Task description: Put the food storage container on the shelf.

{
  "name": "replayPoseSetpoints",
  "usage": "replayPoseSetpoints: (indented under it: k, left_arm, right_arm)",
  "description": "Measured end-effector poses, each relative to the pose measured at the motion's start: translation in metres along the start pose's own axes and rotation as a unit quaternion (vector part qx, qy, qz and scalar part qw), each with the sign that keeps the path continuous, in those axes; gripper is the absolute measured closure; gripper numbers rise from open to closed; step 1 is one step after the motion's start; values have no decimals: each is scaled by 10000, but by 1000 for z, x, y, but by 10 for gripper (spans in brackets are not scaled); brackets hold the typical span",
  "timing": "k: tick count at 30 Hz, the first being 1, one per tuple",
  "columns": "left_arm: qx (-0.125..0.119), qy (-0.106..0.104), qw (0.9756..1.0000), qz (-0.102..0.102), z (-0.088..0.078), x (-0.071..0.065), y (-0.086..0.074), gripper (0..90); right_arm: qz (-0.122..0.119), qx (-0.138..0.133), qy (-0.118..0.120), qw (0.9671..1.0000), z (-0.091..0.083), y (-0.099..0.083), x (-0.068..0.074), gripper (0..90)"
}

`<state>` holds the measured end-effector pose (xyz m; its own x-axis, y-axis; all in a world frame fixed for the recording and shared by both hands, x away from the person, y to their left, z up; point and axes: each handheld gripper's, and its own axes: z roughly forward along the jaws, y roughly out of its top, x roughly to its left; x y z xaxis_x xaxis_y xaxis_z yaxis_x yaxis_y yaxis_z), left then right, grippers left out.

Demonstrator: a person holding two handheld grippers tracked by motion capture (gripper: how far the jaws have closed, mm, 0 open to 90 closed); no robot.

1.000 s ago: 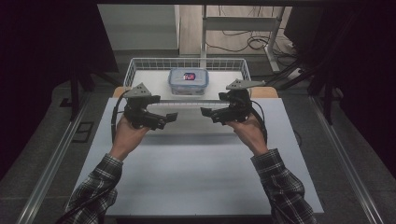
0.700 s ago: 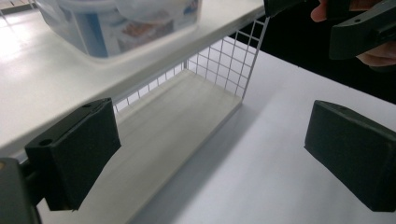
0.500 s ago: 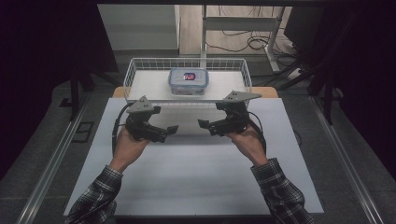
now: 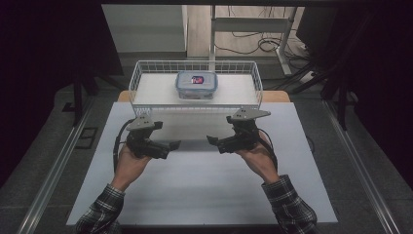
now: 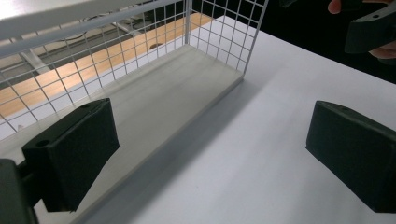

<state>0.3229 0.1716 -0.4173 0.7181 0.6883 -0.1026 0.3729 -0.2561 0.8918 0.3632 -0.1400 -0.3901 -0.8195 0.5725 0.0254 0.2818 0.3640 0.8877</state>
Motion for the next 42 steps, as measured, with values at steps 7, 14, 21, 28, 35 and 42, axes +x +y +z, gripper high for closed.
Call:
replayPoseSetpoints:
  k: [7,14,21,28,35,42]
  left_arm:
    - [-78,-27,10000,-6,-1,-6,-16,31]
    - [-43,-60,9999,-70,4,-12,-37,30]
    - [84,-45,9999,-42,5,-18,-52,26]
    - [32,-43,10000,-24,2,-26,-62,26]
    - [131,-27,9999,-1,3,-33,-73,24]
    - [191,-20,9998,-33,0,-37,-83,24]
  right_arm:
    - [18,-10,-5,10000,-3,-15,5,0]
    - [-60,80,-63,9999,-3,-24,7,0]
    - [-67,170,-37,9998,-3,-36,12,0]
    - [-106,236,2,9997,-1,-49,17,0]
    - [-231,414,70,9989,0,-61,24,0]
    - [-105,380,100,9992,-2,-73,30,0]
